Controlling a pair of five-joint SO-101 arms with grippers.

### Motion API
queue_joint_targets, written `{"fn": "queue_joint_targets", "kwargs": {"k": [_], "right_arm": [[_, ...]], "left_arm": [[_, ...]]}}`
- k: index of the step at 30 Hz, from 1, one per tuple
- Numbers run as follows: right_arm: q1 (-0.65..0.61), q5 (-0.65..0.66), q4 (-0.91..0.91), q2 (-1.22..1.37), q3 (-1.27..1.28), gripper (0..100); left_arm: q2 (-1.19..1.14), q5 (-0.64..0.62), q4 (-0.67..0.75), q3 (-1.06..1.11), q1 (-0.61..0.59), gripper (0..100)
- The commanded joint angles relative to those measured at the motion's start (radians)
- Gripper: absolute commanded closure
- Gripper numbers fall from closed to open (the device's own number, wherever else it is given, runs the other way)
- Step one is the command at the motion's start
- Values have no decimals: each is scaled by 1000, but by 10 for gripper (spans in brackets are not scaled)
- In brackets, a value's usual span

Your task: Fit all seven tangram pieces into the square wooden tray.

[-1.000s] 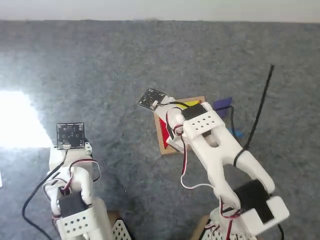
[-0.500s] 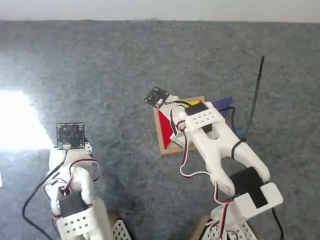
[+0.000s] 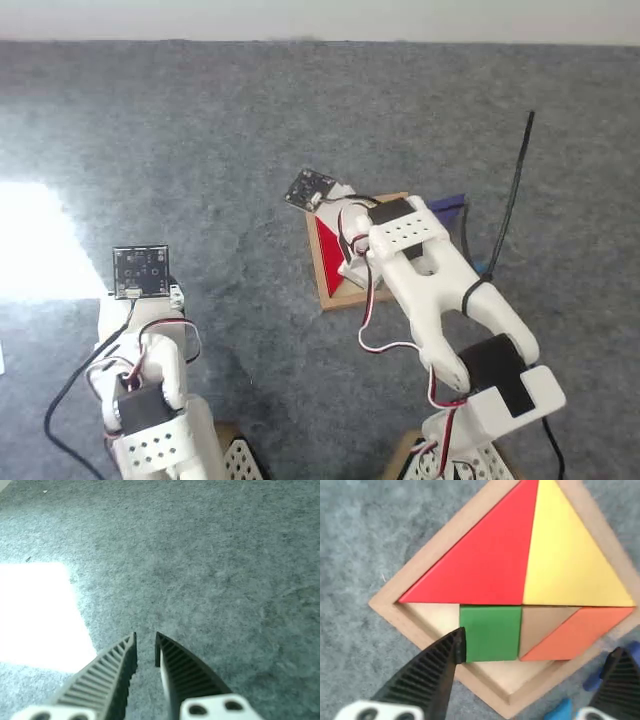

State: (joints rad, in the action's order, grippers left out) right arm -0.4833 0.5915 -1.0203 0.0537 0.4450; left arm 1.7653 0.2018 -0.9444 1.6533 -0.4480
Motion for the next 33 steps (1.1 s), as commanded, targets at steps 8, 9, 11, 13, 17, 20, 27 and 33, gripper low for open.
{"fn": "queue_joint_targets", "kwargs": {"k": [8, 9, 11, 13, 17, 20, 27, 33], "right_arm": [[128, -147, 12, -321, 46, 592], [160, -147, 27, -334, 74, 592], [246, -149, 47, -355, 117, 592], [332, -144, 47, -363, 129, 592], [447, -144, 7, -360, 135, 592], [467, -144, -44, -357, 135, 592], [475, -152, -10, -355, 135, 592], [447, -281, 131, -352, 117, 593]], "left_arm": [[8, -3, 25, -10, 6, 938], [8, -3, 23, -10, 6, 938], [8, -3, 23, -10, 6, 938], [8, -3, 23, -10, 6, 938], [8, -3, 25, -10, 6, 938], [8, -3, 23, -10, 6, 938], [8, -3, 23, -10, 6, 939], [8, -2, 25, 2, 38, 940]]}}
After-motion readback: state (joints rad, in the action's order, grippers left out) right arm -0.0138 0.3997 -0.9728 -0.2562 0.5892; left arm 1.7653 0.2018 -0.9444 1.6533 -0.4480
